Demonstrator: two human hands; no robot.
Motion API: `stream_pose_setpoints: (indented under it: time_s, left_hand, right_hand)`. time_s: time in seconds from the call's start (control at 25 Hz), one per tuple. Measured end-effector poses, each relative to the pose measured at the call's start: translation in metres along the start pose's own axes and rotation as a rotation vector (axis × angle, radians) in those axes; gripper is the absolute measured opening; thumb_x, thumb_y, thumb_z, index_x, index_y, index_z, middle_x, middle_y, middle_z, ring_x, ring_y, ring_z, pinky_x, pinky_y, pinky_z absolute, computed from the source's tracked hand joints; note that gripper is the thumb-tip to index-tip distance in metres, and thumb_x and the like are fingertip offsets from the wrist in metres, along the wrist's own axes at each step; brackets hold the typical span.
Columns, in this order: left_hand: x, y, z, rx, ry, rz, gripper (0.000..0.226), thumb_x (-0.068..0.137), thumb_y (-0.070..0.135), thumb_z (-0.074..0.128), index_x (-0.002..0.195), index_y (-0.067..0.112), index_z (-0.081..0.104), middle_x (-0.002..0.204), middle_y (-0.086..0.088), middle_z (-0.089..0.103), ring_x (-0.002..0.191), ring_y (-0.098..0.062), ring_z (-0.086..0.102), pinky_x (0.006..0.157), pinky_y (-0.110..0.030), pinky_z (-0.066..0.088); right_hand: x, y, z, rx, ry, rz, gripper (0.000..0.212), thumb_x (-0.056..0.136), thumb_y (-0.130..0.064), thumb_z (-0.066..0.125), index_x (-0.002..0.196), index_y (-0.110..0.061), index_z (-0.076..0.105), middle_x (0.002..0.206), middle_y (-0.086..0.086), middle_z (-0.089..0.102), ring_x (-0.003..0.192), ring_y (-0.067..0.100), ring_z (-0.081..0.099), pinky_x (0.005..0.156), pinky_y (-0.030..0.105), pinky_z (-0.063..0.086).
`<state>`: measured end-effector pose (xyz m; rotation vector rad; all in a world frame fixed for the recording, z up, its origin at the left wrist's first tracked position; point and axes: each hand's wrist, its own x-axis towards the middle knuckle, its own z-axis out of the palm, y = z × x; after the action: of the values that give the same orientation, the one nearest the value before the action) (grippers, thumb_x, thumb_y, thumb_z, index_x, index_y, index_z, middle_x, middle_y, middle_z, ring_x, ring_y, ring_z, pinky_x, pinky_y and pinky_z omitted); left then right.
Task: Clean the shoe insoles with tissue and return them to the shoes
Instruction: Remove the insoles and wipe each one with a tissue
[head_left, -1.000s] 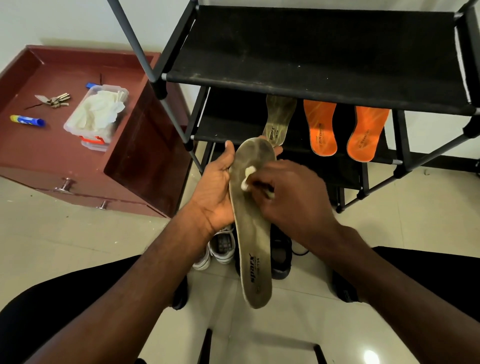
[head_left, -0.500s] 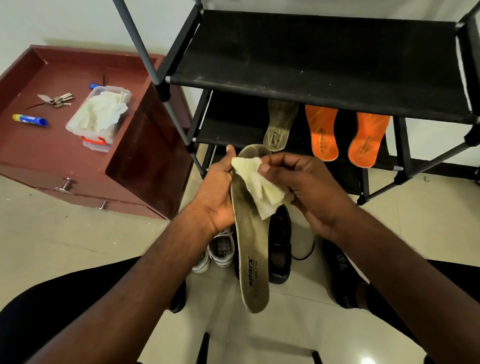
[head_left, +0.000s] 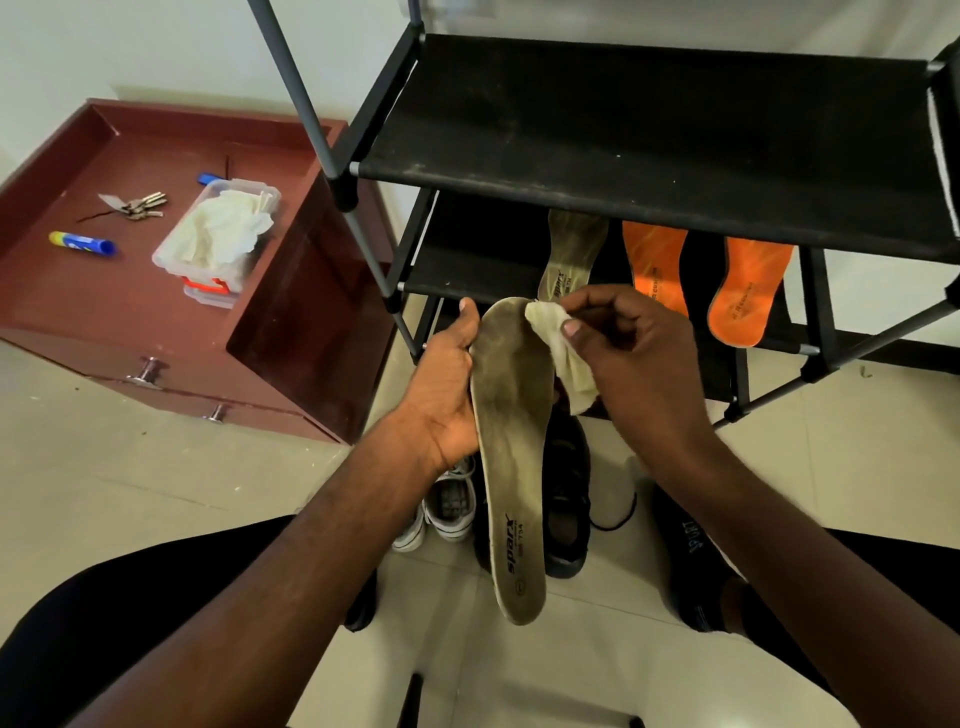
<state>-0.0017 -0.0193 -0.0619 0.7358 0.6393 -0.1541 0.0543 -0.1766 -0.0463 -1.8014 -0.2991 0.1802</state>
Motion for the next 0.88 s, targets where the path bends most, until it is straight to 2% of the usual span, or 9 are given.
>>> stream_pose_setpoints:
  time_s: [0.08,0.2,0.28,0.36,0.44,0.52,0.64,0.72,0.88]
  left_hand:
    - [-0.001,-0.002,0.001,-0.007,-0.021,-0.016,0.065,0.107,0.061,0.038,0.133,0.008,0.067,0.116,-0.016,0.074,0.101,-0.030,0.074,0.093,-0.045,0.057]
    - [0.001,-0.006,-0.001,-0.027,-0.066,-0.038,0.066,0.106,0.061,0.040,0.138,0.009,0.064,0.114,-0.015,0.073,0.103,-0.028,0.073,0.097,-0.045,0.056]
    - [-0.001,-0.010,0.000,-0.039,-0.111,-0.051,0.065,0.107,0.061,0.037,0.139,0.010,0.063,0.114,-0.015,0.073,0.106,-0.029,0.072,0.096,-0.044,0.057]
    - [-0.002,-0.012,0.001,-0.047,-0.136,-0.055,0.065,0.107,0.061,0.035,0.137,0.010,0.063,0.118,-0.016,0.073,0.109,-0.029,0.072,0.099,-0.044,0.057]
    - [-0.001,-0.012,-0.002,-0.066,-0.169,-0.061,0.072,0.107,0.062,0.032,0.145,0.006,0.057,0.142,-0.019,0.063,0.132,-0.032,0.061,0.116,-0.047,0.044]
    - [0.002,-0.010,-0.006,-0.084,-0.182,-0.060,0.077,0.108,0.063,0.028,0.149,0.003,0.051,0.151,-0.018,0.055,0.142,-0.032,0.052,0.122,-0.048,0.035]
    - [0.002,-0.014,-0.003,-0.101,-0.205,-0.078,0.072,0.108,0.063,0.030,0.144,0.006,0.057,0.132,-0.017,0.068,0.123,-0.031,0.064,0.112,-0.047,0.045]
    - [0.003,-0.018,0.001,-0.106,-0.203,-0.083,0.069,0.107,0.062,0.032,0.138,0.008,0.061,0.121,-0.017,0.072,0.113,-0.029,0.070,0.106,-0.045,0.050]
    - [0.005,-0.017,-0.005,-0.129,-0.223,-0.090,0.077,0.108,0.063,0.027,0.149,0.002,0.051,0.153,-0.017,0.054,0.144,-0.031,0.049,0.118,-0.044,0.041]
  right_hand:
    - [-0.007,0.002,0.009,-0.226,-0.076,-0.151,0.024,0.094,-0.015,0.074,0.116,-0.022,0.074,0.108,-0.012,0.073,0.099,0.002,0.068,0.082,0.016,0.055]
    - [-0.012,0.008,0.018,-0.491,-0.132,-0.322,0.033,0.089,-0.008,0.077,0.121,-0.016,0.074,0.114,-0.002,0.073,0.103,0.010,0.068,0.089,0.023,0.055]
    - [-0.011,0.007,0.018,-0.450,-0.050,-0.304,0.031,0.088,-0.007,0.078,0.118,-0.014,0.076,0.114,0.000,0.074,0.103,0.011,0.069,0.092,0.028,0.057]
    - [-0.012,0.004,0.020,-0.406,-0.043,-0.285,0.027,0.088,-0.009,0.080,0.114,-0.014,0.077,0.111,-0.002,0.075,0.100,0.007,0.069,0.091,0.024,0.057]
    - [-0.020,0.001,0.023,-0.379,-0.154,-0.296,0.023,0.086,-0.008,0.080,0.109,-0.014,0.079,0.107,-0.003,0.076,0.097,0.006,0.070,0.089,0.022,0.057]
    - [-0.026,0.000,0.020,-0.378,-0.253,-0.301,0.021,0.085,-0.007,0.082,0.104,-0.016,0.081,0.103,-0.004,0.077,0.095,0.006,0.070,0.087,0.028,0.059]
    - [-0.017,0.005,0.011,-0.514,-0.156,-0.286,0.023,0.084,-0.002,0.079,0.103,-0.017,0.081,0.101,-0.003,0.076,0.091,0.009,0.070,0.082,0.033,0.060]
    - [-0.011,0.005,0.011,-0.492,-0.079,-0.230,0.024,0.085,0.001,0.076,0.103,-0.014,0.081,0.100,-0.001,0.076,0.088,0.009,0.072,0.080,0.032,0.062]
    - [-0.026,-0.001,0.023,-0.413,-0.222,-0.232,0.017,0.085,-0.005,0.080,0.099,-0.016,0.082,0.096,-0.005,0.078,0.089,0.006,0.072,0.085,0.029,0.060]
